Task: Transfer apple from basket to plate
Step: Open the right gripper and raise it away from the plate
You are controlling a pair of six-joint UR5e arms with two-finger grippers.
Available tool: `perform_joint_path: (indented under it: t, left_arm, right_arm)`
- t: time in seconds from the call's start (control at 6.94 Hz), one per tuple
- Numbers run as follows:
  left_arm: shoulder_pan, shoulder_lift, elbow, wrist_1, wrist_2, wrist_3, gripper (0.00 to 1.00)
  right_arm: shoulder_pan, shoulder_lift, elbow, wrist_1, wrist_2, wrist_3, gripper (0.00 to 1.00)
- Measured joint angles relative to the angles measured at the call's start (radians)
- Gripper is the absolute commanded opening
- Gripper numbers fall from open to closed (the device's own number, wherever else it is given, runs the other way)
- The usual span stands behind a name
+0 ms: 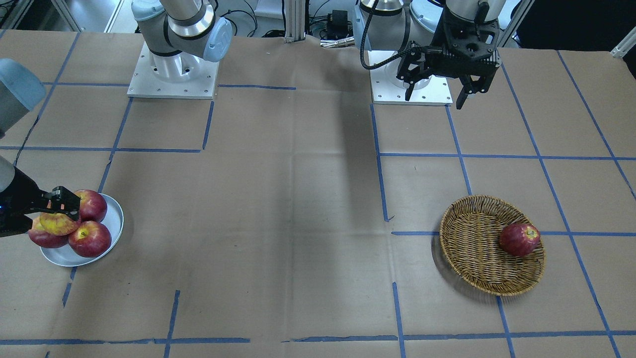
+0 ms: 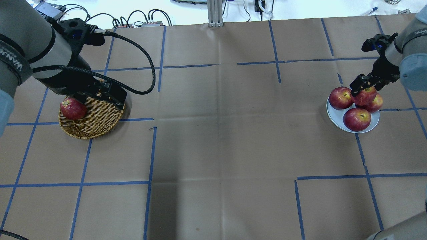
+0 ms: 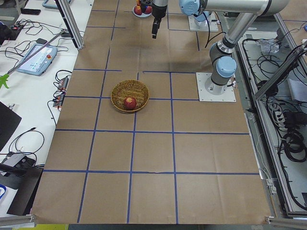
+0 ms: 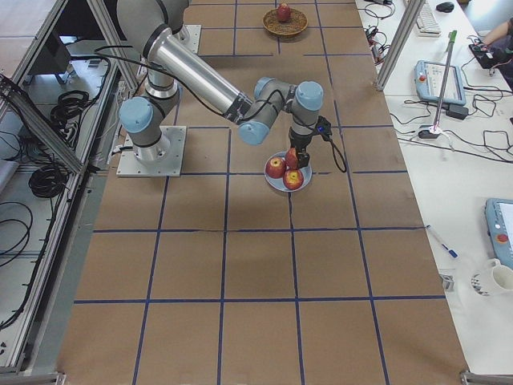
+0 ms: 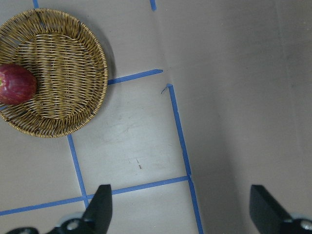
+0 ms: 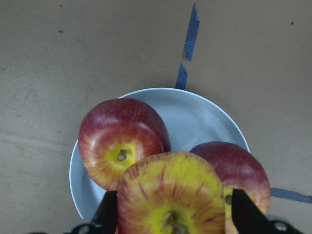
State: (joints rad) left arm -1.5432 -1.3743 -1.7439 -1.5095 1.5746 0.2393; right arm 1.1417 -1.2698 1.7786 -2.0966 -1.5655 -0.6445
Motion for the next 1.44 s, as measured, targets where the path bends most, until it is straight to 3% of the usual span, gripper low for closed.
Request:
perform_joint_path:
  t: [0.43, 0.86, 1.15, 1.44]
  left_arm:
    - [0.0, -0.005, 0.0, 0.0, 0.001, 0.0, 0.99]
    - [0.0, -0.011, -0.003, 0.0, 0.001, 0.0, 0.99]
    - [0.0, -0.013, -0.001, 0.001, 0.001, -0.001, 0.99]
    - [0.0, -0.014, 0.003, 0.002, -0.002, -0.009, 0.99]
  right_arm:
    - [0.056, -0.066, -0.072, 0.092, 0.017, 0.022, 1.0]
    - [0.186, -0.141, -0.223, 0.393, 0.018, 0.244, 1.0]
    - [0.314, -0.227, -0.22, 0.499, 0.017, 0.442, 1.0]
    - [0.4, -0.298, -0.196, 0.532, 0.015, 0.574, 1.0]
